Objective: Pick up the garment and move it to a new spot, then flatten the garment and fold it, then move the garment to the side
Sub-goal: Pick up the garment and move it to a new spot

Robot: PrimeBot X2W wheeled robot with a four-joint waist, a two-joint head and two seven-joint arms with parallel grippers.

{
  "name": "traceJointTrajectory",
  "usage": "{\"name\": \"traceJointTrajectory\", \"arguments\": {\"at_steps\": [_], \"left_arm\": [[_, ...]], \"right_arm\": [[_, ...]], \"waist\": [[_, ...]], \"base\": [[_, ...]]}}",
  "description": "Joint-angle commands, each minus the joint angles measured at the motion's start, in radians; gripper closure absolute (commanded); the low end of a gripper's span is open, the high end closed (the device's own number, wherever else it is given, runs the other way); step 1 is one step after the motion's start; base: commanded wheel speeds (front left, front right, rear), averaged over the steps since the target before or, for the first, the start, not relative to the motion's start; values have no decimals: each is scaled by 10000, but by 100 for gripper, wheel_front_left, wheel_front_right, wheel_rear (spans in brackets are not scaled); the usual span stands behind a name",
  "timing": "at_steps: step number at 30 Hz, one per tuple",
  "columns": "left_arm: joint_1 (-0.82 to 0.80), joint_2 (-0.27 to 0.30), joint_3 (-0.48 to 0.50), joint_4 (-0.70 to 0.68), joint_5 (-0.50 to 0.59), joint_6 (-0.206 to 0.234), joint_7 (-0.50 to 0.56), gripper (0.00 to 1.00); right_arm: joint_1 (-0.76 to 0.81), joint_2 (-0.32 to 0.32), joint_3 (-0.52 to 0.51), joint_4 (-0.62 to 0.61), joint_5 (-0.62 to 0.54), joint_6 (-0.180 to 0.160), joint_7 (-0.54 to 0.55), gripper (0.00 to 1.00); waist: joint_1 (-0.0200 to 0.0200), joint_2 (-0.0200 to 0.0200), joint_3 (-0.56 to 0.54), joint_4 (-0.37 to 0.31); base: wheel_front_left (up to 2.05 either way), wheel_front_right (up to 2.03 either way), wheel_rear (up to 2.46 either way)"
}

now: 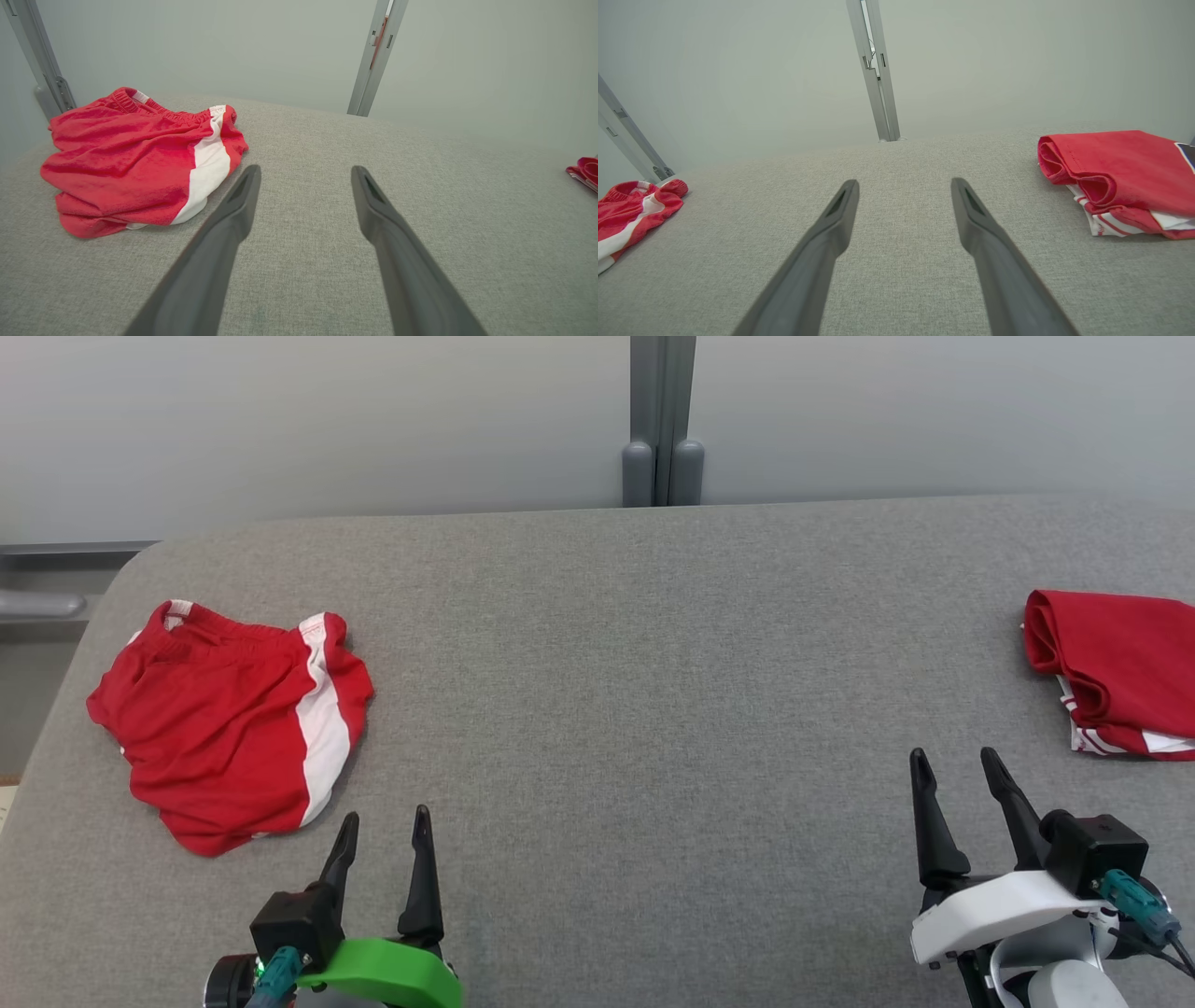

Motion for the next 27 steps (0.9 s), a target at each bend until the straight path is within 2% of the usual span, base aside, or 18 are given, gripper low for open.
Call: {"name": "traceJointTrajectory", "arguments": {"at_steps": [1, 7, 20, 27], "left_arm": [[-116, 4, 18, -32, -69, 10, -31, 0], [-230, 7, -6, -93, -10, 43, -31, 0], [-476, 10, 171, -324, 111, -41, -29, 0], [-415, 8, 275, -407, 14, -12, -31, 0]], "right_arm": [[98, -27, -1, 0, 55, -16, 17, 0], [120, -27, -1, -176, -14, -15, -9, 0], [-246, -28, 395, -395, -9, -15, -28, 0], [-427, -29, 596, -394, -113, -15, 38, 0]], "waist": [[0, 0, 11, 29], [0, 0, 46, 610], [0, 0, 309, 3401], [0, 0, 394, 4314]], "base": [[0, 0, 0], [0, 0, 0], [0, 0, 0], [0, 0, 0]]}}
